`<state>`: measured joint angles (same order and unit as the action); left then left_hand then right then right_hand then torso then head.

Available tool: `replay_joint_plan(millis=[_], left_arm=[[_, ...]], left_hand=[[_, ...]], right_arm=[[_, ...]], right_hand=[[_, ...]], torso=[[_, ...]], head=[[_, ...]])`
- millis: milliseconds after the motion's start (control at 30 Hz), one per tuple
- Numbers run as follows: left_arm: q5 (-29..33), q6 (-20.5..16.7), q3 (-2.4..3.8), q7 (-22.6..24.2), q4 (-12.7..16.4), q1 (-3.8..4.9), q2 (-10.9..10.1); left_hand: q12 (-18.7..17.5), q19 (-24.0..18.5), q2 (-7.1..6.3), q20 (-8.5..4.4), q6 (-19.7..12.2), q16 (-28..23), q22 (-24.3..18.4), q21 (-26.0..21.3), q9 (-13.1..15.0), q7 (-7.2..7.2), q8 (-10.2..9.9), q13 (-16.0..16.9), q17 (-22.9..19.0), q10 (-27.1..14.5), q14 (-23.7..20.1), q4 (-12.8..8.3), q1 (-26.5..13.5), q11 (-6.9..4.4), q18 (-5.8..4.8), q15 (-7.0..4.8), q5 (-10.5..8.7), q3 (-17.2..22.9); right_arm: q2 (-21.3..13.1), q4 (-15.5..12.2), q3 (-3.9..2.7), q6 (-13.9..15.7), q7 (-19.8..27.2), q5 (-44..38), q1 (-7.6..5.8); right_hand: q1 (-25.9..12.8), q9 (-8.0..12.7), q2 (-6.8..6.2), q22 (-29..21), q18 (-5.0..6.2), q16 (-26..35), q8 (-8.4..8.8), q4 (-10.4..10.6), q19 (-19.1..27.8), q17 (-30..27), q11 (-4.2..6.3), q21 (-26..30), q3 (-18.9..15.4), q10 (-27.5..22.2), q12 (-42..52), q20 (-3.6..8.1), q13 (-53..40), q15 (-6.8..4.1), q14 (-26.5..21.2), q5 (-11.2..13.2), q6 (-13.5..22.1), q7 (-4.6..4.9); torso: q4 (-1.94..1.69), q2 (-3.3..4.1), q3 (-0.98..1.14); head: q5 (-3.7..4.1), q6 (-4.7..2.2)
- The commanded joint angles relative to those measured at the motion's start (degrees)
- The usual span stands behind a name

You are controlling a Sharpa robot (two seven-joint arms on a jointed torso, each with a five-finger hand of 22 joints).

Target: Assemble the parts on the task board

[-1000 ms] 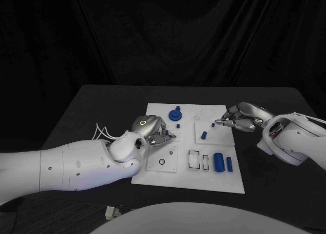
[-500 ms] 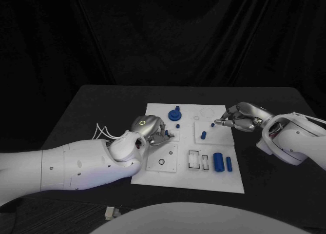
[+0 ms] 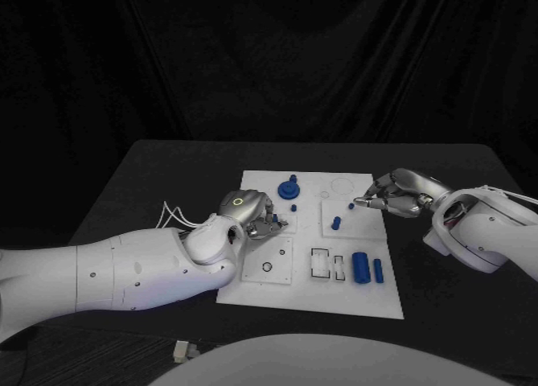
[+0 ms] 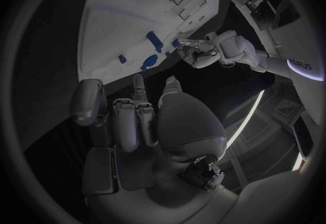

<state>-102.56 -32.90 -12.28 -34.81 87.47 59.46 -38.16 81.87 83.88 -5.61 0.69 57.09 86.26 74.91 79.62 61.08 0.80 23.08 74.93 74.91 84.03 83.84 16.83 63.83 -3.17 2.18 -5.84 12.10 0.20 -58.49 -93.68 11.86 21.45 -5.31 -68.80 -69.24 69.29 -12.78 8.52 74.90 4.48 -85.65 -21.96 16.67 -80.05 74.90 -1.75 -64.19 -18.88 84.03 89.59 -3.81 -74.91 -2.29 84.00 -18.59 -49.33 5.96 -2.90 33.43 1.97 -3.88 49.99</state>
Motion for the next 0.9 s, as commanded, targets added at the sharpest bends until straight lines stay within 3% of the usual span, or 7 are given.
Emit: replay_joint_plan(millis=[33, 367, 500, 533, 633, 667, 900], left_arm=[[-0.3, 1.5, 0.04, 0.3, -0.4, -0.11, 0.3], [-0.3, 3.2, 0.04, -0.3, -1.4, -0.11, 0.8], [-0.3, 3.5, 0.04, -0.2, -1.7, -0.11, 1.1], [-0.3, 3.5, 0.04, -0.2, -1.8, -0.11, 1.2], [-0.3, 3.5, 0.04, 0.1, -2.0, -0.11, 1.4], [-0.3, 3.5, 0.04, 0.2, -2.0, -0.11, 1.4], [-0.3, 3.2, 0.04, 1.4, -2.2, -0.11, 1.5]], left_hand=[[0.2, 2.4, 0.53, -0.26, -0.5, 0.2, 12.0, -0.2, 0.1, 0.06, -0.2, 8.0, 12.0, 2.2, 5.2, 0.0, 0.0, -0.03, 0.09, -0.20, 0.26, 0.3], [0.2, 2.3, 1.24, -0.16, -0.6, 0.1, 12.0, -0.3, 0.2, 0.14, -0.8, 8.1, 12.0, 2.2, 5.2, 0.0, -0.5, 0.06, 0.10, -0.09, 1.20, 0.5], [0.3, 2.4, 1.59, -0.12, -0.4, 0.2, 12.1, -0.3, 0.4, 0.14, -1.3, 8.2, 12.1, 2.2, 5.2, -0.1, 0.4, 0.06, 0.10, -0.08, 4.31, 0.9], [0.2, 2.4, 1.75, -0.11, -0.4, 0.1, 12.1, -0.4, 0.5, 0.12, -1.7, 8.2, 12.1, 2.2, 5.2, -0.1, 0.9, 0.06, 0.10, -0.08, 6.16, 1.2], [0.2, 2.4, 1.90, -0.11, -0.4, 0.1, 12.1, -0.3, 0.6, 0.09, -1.9, 8.2, 12.1, 2.2, 5.2, -0.1, 1.4, 0.04, 0.10, -0.09, 7.72, 1.4], [0.2, 2.4, 2.06, -0.13, -0.3, 0.1, 12.1, -0.4, 0.6, 0.05, -2.2, 8.2, 12.1, 2.2, 5.2, -0.1, 1.9, 0.00, 0.10, -0.11, 9.52, 1.7], [0.0, 2.3, 2.55, -0.14, -0.5, 0.1, 12.0, -0.5, 0.7, 0.04, -3.0, 8.1, 12.1, 2.1, 5.2, -0.1, 2.7, -0.01, 0.13, -0.11, 12.93, 2.6]], right_arm=[[0.0, -0.2, -0.03, 0.7, 0.1, -0.1, 0.14], [-0.2, -0.3, -0.03, 0.7, 0.2, -0.1, 0.14], [-0.2, -0.3, -0.03, 0.8, 0.2, -0.1, 0.14], [-0.2, -0.3, -0.03, 0.8, 0.2, -0.1, 0.14], [-0.2, -0.3, -0.03, 0.7, 0.2, -0.1, 0.14], [-0.1, -0.3, -0.03, 0.7, 0.2, -0.1, 0.14], [-0.1, -0.2, -0.03, 0.7, 0.2, -0.1, 0.15]], right_hand=[[0.0, -0.1, 0.28, 6.4, 0.99, 0.2, -0.26, -0.1, 0.0, 5.9, 0.57, 0.2, -0.3, 5.2, -0.3, 0.23, -14.1, -0.40, 3.9, -0.2, 0.0, -0.32], [0.0, -0.1, 0.28, 6.4, 0.99, 0.2, -0.26, -0.1, 0.0, 5.9, 0.57, 0.2, -0.3, 5.2, -0.3, 0.23, -14.1, -0.40, 3.9, -0.2, 0.0, -0.32], [0.0, -0.1, 0.28, 6.4, 0.99, 0.2, -0.26, -0.1, 0.0, 5.9, 0.57, 0.2, -0.3, 5.2, -0.3, 0.23, -14.1, -0.40, 3.9, -0.2, 0.0, -0.32], [0.0, -0.1, 0.26, 6.4, 0.98, 0.2, -0.25, -0.1, 0.0, 5.9, 0.57, 0.2, -0.4, 5.2, -0.3, 0.24, -14.1, -0.41, 3.9, -0.3, 0.0, -0.33], [0.0, -0.1, 0.26, 6.4, 0.98, 0.2, -0.25, -0.1, 0.0, 5.9, 0.57, 0.2, -0.4, 5.2, -0.3, 0.24, -14.1, -0.41, 3.9, -0.3, 0.0, -0.33], [0.0, -0.1, 0.26, 6.4, 0.98, 0.2, -0.25, -0.1, 0.0, 5.9, 0.57, 0.2, -0.4, 5.2, -0.3, 0.24, -14.1, -0.41, 3.9, -0.3, 0.0, -0.33], [0.0, -0.1, 0.26, 6.4, 0.98, 0.2, -0.25, -0.1, 0.0, 5.9, 0.57, 0.2, -0.4, 5.2, -0.3, 0.24, -14.1, -0.41, 3.9, -0.3, 0.0, -0.33]], torso=[[0.00, 0.00, -0.01], [0.00, -0.01, 0.01], [0.01, 0.02, 0.00], [0.01, -0.02, 0.01], [-0.02, -0.01, 0.01], [-0.02, -0.02, 0.01], [0.03, -0.01, 0.00]], head=[[0.11, 0.01], [0.14, 0.01], [0.13, 0.01], [0.11, 0.01], [0.15, 0.01], [0.14, 0.01], [0.01, 0.01]])
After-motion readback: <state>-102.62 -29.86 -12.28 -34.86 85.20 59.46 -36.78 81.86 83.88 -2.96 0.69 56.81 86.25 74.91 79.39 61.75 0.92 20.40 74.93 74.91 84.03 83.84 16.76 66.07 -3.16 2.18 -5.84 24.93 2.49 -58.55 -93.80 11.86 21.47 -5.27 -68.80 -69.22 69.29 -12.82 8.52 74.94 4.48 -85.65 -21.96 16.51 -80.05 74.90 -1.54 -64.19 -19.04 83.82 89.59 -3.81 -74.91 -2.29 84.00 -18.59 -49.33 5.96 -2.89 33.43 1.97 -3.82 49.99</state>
